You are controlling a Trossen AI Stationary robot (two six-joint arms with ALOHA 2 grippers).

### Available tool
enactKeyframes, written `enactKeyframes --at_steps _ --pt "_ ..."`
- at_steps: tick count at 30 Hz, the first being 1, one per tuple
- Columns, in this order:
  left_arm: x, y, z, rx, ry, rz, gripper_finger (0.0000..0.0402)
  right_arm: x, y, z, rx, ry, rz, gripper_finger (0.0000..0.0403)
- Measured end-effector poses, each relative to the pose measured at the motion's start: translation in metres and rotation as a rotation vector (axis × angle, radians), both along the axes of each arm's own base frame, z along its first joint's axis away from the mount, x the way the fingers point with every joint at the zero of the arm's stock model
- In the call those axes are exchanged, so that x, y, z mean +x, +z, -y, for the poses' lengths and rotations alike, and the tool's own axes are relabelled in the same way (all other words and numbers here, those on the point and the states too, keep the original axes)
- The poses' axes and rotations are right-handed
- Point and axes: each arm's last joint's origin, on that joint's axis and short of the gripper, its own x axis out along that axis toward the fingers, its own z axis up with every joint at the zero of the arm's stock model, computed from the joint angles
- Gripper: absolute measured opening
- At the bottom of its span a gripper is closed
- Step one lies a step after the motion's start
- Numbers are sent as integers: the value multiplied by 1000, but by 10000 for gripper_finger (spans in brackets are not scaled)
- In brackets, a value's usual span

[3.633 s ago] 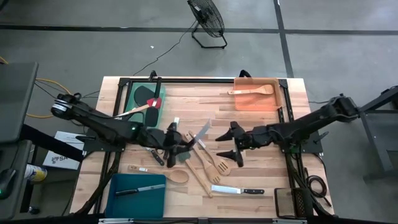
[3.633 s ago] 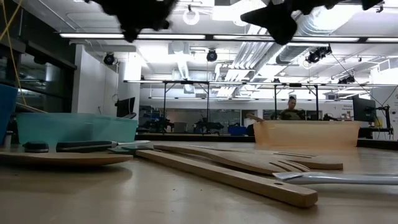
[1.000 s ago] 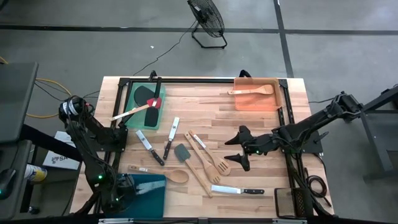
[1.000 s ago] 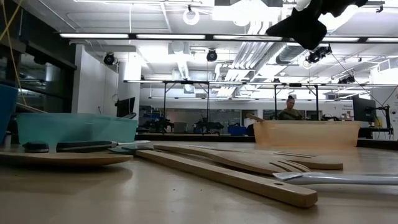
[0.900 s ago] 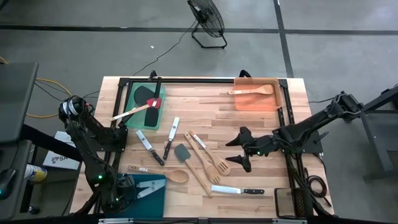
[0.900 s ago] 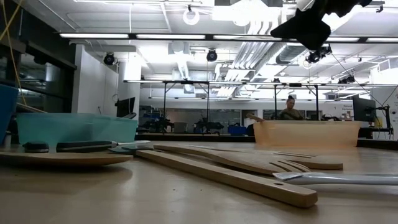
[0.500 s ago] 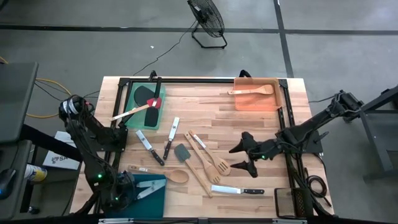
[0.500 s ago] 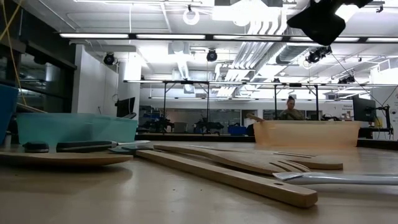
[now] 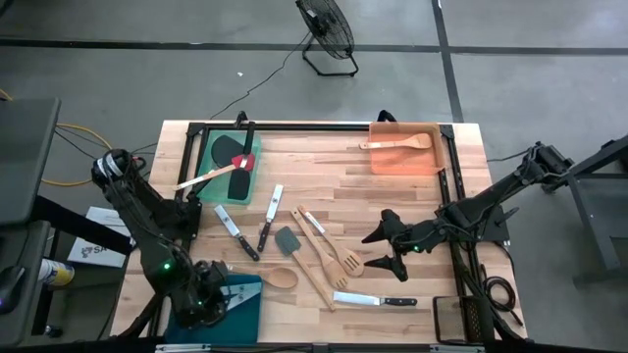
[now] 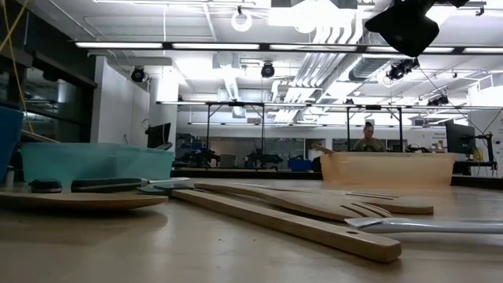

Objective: Pick & Place Kitchen Items
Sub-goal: Put the black knife into the blue bin

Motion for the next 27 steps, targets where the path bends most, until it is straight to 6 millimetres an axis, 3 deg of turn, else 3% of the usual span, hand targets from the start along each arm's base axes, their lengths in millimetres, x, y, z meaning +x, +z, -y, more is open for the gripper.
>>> enactKeyframes --at_steps 17,23,27 --pt "47 60 -26 375 -95 352 170 -4 -1 -7 101 58 -52 301" --pt "62 66 -41 544 -85 416 170 -11 -3 -17 119 90 -76 301" --pt "73 67 -52 599 -56 427 170 -21 -12 -23 132 101 -199 301"
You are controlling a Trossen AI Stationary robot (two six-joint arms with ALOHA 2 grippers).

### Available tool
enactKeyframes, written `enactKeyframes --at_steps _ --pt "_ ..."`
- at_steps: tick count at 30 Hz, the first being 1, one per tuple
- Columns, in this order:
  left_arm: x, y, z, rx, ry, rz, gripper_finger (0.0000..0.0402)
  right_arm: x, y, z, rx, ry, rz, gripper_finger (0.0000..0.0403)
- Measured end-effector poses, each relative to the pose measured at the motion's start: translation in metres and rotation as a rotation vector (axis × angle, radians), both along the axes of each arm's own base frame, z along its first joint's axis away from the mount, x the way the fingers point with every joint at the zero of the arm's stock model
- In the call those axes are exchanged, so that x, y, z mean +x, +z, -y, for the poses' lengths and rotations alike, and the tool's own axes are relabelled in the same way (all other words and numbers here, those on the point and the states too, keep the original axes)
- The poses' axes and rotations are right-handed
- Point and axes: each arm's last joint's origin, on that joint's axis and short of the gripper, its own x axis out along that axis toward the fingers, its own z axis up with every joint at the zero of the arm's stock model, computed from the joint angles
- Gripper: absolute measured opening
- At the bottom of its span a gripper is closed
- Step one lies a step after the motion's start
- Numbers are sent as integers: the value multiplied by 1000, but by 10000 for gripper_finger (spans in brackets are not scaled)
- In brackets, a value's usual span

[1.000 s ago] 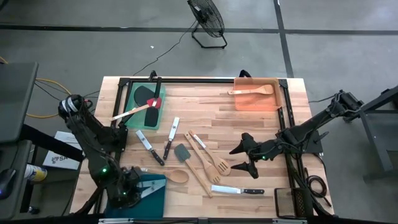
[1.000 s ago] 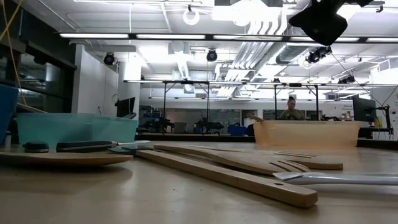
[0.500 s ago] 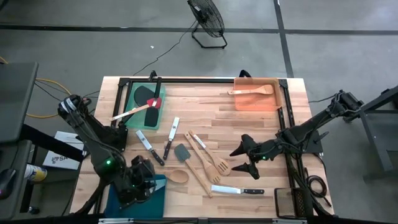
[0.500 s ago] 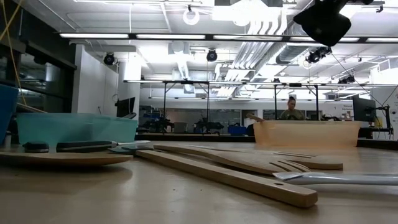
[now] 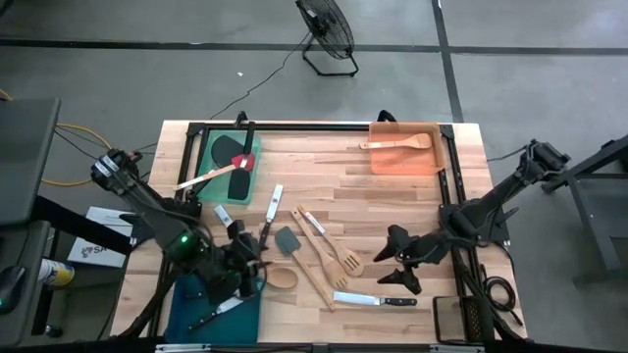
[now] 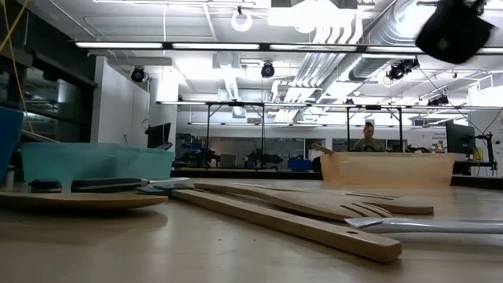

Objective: Pick & Place Kitchen Items
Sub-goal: Put the black knife into the blue bin

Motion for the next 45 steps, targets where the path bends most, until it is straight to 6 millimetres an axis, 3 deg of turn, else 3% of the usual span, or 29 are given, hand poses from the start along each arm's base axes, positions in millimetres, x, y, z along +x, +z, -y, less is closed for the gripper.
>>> enactKeyframes --at_steps 7,16,21,30,35,45 --pt "18 5 -15 18 29 52 170 -23 -17 -7 44 49 -296 301" --pt "28 7 -28 7 84 76 170 -32 -32 -28 51 160 -428 301" --pt "29 7 -29 11 84 74 170 -24 -42 -46 -51 177 -533 301" --pt "29 7 -28 11 82 74 170 -1 -52 -76 -412 147 -637 301" --pt "29 7 -28 10 83 74 170 10 -58 -89 -406 125 -661 301" --pt "29 6 -28 11 82 72 170 10 -86 -100 -426 115 -749 301"
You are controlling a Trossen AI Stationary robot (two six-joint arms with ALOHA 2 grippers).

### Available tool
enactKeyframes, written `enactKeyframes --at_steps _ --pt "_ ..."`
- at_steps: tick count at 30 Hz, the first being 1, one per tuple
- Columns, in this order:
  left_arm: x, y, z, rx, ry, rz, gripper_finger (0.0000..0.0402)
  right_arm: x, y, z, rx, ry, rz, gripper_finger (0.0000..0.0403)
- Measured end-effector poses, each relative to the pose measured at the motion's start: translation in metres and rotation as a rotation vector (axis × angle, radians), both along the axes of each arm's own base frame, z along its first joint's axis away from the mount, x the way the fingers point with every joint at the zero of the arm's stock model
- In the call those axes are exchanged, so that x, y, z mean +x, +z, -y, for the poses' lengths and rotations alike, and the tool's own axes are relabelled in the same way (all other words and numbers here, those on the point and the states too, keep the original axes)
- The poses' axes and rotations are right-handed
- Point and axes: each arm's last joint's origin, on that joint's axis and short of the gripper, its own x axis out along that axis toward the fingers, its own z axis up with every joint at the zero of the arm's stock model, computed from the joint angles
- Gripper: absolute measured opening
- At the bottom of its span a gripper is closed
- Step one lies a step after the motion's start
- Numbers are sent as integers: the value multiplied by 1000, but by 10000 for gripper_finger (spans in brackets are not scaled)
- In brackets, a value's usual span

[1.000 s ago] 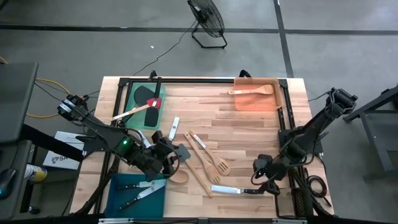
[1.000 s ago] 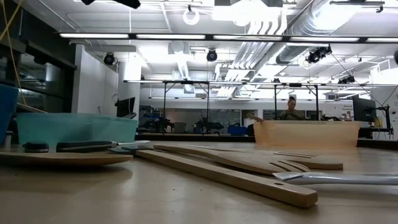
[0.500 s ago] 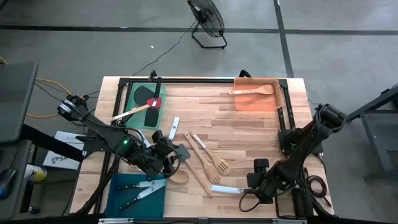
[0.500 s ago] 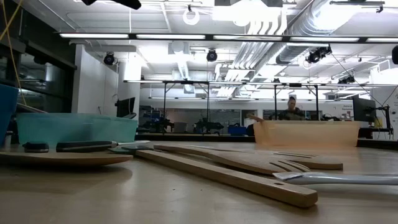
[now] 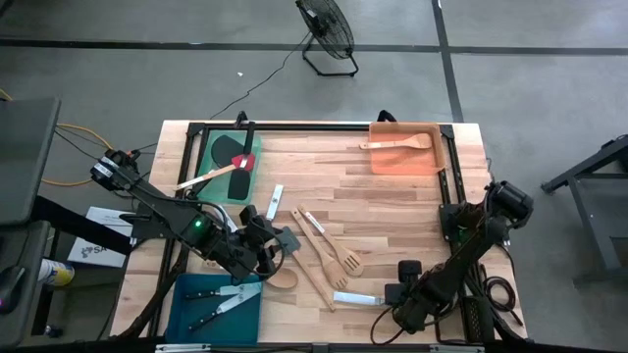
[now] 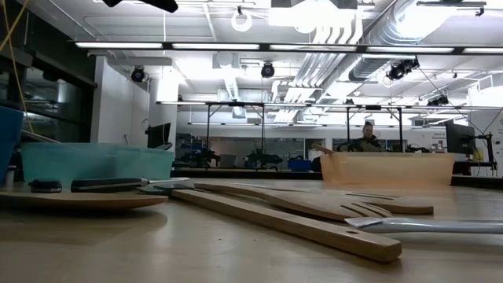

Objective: Pick & Place Kitchen Items
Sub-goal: Put the black knife into the blue bin

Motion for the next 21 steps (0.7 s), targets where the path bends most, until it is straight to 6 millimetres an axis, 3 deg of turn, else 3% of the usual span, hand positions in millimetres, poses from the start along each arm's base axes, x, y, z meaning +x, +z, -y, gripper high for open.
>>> enactKeyframes --at_steps 7,16,21 --pt "0 0 0 2 0 -4 170 2 -1 1 -14 -24 21 284" --pt "0 0 0 -1 -3 -6 170 4 -18 -6 -34 12 -4 207" --pt "0 0 0 -8 -11 -10 170 3 -18 -6 -32 12 -4 162"
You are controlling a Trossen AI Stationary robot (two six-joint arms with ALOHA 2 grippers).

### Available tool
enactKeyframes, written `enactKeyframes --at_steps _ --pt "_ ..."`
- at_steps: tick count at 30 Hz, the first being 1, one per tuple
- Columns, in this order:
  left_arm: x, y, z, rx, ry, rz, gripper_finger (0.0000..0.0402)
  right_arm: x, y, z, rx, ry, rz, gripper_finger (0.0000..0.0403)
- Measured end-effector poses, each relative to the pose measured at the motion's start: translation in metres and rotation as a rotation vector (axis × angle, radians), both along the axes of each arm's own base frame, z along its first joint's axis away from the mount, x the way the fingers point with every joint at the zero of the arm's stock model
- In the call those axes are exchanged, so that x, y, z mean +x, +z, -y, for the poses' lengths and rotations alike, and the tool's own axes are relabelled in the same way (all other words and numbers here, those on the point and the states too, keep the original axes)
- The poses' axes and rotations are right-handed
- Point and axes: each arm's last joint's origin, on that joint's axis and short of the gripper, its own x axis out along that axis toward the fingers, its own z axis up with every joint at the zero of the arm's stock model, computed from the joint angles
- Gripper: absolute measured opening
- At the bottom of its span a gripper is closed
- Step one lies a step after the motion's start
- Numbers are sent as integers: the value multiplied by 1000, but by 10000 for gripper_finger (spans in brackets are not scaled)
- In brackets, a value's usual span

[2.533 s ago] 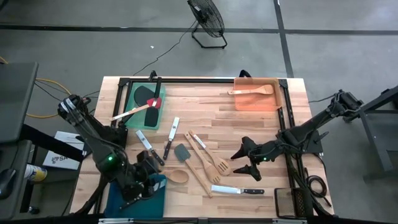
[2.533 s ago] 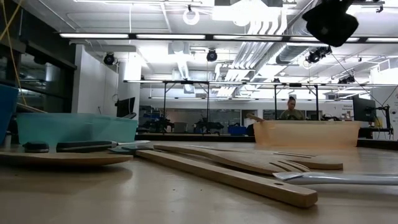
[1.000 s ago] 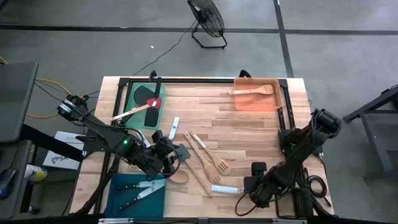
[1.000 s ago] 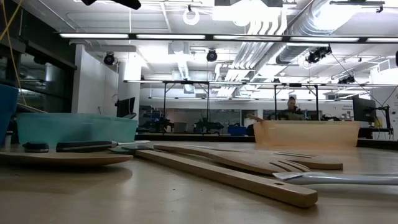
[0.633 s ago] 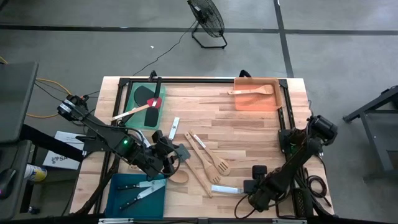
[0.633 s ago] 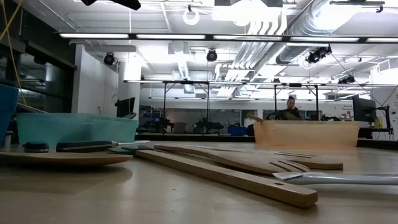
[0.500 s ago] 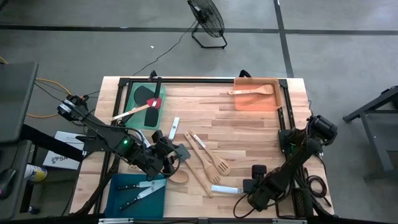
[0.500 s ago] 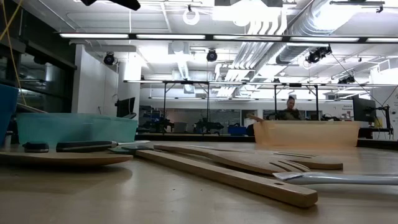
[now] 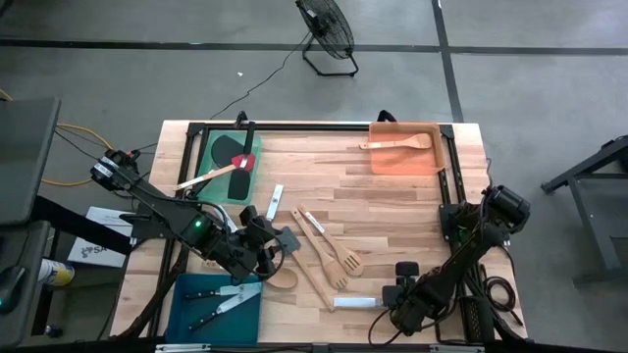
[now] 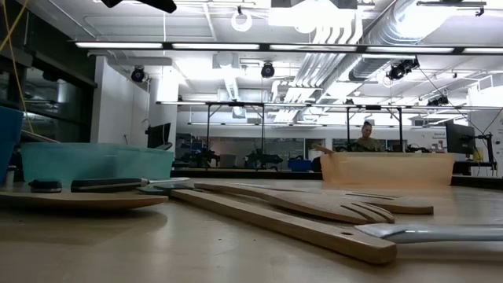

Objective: Pick & Place Kitchen Items
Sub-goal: Put the black knife into the blue bin

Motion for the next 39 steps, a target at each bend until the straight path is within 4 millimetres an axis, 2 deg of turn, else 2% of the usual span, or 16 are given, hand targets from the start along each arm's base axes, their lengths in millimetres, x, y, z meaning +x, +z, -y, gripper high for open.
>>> enactKeyframes --at_steps 6,15,25,31,39 --pt "0 0 0 0 0 1 170 -1 0 1 0 18 -25 78" --pt "0 0 0 -1 1 1 170 -3 6 3 22 36 -31 78" --pt "0 0 0 -1 1 1 170 -27 46 22 -67 -16 -26 78" --pt "1 -1 1 0 1 1 170 -40 71 31 -124 -69 122 78" --pt "10 -13 5 63 40 -12 170 -48 103 42 -215 -105 484 78"
